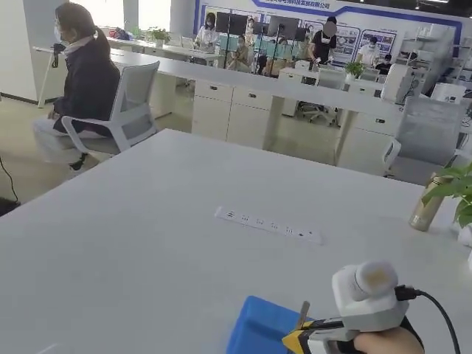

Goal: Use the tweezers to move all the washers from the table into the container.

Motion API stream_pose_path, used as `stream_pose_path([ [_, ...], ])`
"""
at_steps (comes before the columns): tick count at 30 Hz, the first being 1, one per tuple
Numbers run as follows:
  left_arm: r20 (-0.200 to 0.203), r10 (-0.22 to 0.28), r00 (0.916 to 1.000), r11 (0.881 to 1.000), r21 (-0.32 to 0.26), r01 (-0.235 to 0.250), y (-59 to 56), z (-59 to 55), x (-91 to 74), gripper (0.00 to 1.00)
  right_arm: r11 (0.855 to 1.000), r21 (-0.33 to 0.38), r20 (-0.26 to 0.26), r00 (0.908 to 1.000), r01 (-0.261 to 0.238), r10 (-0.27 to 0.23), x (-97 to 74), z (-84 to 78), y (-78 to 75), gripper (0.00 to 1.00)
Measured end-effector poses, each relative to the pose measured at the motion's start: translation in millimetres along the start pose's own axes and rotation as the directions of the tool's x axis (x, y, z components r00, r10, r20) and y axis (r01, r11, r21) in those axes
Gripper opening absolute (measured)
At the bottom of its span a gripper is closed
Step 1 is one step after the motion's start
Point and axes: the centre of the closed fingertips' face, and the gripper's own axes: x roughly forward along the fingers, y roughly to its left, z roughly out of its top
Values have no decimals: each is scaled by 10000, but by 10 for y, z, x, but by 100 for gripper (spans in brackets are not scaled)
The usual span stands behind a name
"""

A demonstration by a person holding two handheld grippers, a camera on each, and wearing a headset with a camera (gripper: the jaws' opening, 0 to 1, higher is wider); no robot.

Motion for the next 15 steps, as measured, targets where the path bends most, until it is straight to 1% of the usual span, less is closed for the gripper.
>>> stream_pose_path([
  [5,81,37,10000,10000,-45,-37,-2,5,-8,82,9999,-143,-57,10000,22,-23,14,8,12,3],
  [6,86,45,10000,10000,-68,-45,-1,5,-9,82,9999,-163,-83,10000,53,-54,22,4,-6,3],
  [15,80,146,9999,9999,-31,-145,21,4,-11,85,9999,-114,-117,9999,57,-59,25,2,19,3],
])
